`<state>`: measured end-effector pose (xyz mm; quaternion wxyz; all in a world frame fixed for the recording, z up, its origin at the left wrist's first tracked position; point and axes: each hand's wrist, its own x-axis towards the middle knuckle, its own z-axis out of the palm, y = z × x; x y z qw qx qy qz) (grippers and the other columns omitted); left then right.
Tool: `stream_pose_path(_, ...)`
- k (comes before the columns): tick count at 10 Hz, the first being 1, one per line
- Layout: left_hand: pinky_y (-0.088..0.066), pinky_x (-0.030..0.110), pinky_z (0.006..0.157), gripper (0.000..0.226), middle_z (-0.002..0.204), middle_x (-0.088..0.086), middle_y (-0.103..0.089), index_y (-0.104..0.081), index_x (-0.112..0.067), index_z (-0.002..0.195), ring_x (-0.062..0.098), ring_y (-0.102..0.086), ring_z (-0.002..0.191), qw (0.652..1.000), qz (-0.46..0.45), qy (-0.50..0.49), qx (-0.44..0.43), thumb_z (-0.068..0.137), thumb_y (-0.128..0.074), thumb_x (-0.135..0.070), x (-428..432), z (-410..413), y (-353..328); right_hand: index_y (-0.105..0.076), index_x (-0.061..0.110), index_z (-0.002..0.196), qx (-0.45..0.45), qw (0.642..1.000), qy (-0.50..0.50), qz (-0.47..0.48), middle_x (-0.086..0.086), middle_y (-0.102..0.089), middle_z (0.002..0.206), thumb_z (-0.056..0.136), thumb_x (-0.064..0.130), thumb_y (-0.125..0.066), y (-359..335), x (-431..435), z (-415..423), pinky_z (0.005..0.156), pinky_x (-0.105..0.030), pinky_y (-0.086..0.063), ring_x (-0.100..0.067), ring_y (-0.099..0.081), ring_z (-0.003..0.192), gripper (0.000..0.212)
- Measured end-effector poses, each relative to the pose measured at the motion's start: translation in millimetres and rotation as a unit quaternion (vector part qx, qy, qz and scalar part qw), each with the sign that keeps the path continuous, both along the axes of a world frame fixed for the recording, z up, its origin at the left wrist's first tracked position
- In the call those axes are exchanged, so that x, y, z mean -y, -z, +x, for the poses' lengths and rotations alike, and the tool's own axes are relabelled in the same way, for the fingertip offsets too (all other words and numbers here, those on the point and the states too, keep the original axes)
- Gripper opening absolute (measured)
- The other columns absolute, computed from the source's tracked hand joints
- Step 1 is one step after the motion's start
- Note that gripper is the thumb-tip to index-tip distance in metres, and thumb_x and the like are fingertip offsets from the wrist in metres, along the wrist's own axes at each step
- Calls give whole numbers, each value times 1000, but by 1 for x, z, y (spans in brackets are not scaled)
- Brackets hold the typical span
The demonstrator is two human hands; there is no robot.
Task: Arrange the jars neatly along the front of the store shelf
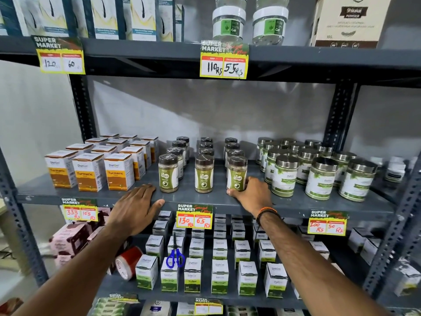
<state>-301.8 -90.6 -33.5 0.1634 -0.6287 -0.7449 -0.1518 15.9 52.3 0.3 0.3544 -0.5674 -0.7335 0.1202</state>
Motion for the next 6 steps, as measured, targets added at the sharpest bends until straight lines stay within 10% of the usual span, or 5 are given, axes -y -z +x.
stream_pose_path(4,-40,47,115,87,154,13,-51,-43,-13,150,28,-47,140,1000,-4,1,8,98,-11,-74,-1,-3,5,-78,20,107,4,1000,-10,6,3,-80,102,75,55,-87,2,-4,3,80,-34,-61,-16,-74,92,49)
stream_pose_path(6,-25,45,124,98,164,15,-35,-32,-10,157,28,-30,152,1000,4,14,20,93,-6,-79,7,4,-2,-67,7,122,-53,999,-2,-4,-6,-74,118,68,67,-86,-14,21,20,61,-26,-55,-11,-66,76,83)
